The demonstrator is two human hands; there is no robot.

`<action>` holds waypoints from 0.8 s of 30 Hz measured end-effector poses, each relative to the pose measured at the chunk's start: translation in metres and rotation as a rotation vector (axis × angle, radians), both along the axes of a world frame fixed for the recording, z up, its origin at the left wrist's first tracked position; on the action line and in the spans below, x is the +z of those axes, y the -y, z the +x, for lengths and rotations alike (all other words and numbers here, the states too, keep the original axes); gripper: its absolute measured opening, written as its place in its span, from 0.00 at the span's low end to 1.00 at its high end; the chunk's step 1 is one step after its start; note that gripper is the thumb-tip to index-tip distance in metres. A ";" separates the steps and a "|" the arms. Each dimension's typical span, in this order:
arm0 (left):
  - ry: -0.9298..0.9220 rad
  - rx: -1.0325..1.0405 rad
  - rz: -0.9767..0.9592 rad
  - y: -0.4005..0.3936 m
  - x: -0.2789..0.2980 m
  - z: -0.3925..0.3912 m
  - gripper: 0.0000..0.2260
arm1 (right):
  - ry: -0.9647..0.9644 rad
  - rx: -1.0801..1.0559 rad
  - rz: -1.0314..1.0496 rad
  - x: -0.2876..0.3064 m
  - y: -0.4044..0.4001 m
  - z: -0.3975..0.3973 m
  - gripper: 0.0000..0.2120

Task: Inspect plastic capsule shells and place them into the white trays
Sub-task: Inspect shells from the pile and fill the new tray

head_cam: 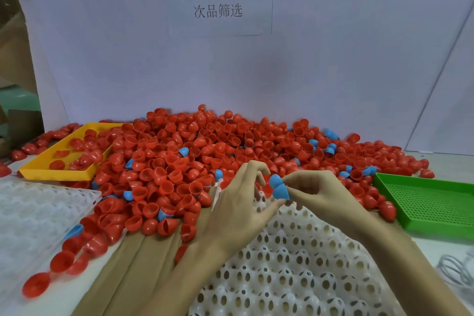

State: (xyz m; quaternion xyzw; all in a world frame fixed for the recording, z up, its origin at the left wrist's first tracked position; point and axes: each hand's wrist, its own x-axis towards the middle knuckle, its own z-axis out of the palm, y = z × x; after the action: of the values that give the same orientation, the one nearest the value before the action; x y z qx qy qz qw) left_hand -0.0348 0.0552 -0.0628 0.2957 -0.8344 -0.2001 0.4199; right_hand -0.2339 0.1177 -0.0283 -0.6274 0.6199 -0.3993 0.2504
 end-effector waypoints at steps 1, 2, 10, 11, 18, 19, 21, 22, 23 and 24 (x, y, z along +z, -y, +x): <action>0.000 -0.043 -0.007 -0.001 0.000 -0.001 0.18 | -0.008 -0.004 0.007 -0.002 -0.003 0.000 0.08; -0.004 -0.082 -0.008 -0.002 0.000 -0.002 0.17 | -0.007 0.005 0.016 -0.003 -0.006 -0.001 0.08; -0.308 -0.329 0.522 -0.004 0.010 -0.006 0.10 | 0.177 -0.057 -0.129 0.006 -0.021 -0.006 0.08; -0.367 -0.362 0.607 -0.004 0.012 -0.005 0.10 | 0.216 -0.068 -0.144 0.007 -0.024 -0.007 0.11; -0.566 -0.647 0.922 -0.008 0.013 -0.007 0.14 | 0.263 0.142 -0.172 0.010 -0.031 -0.002 0.15; -0.575 -0.659 0.944 -0.008 0.012 -0.007 0.15 | 0.259 0.122 -0.190 0.010 -0.031 -0.001 0.13; -0.601 -0.689 0.995 -0.007 0.012 -0.007 0.15 | 0.252 0.092 -0.205 0.009 -0.031 0.000 0.10; -0.608 -0.706 1.013 -0.007 0.012 -0.006 0.16 | 0.237 0.074 -0.214 0.008 -0.031 0.000 0.09; -0.606 -0.719 1.021 -0.007 0.013 -0.006 0.17 | 0.220 0.055 -0.219 0.008 -0.031 0.000 0.09; -0.597 -0.719 1.019 -0.007 0.012 -0.005 0.18 | 0.207 0.046 -0.218 0.007 -0.031 0.000 0.09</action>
State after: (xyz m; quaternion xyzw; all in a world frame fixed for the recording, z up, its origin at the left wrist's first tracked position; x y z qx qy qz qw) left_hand -0.0401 0.0627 -0.0503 0.0933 -0.5312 -0.7668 0.3481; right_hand -0.2341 0.1484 -0.0208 -0.6204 0.5292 -0.5210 0.2523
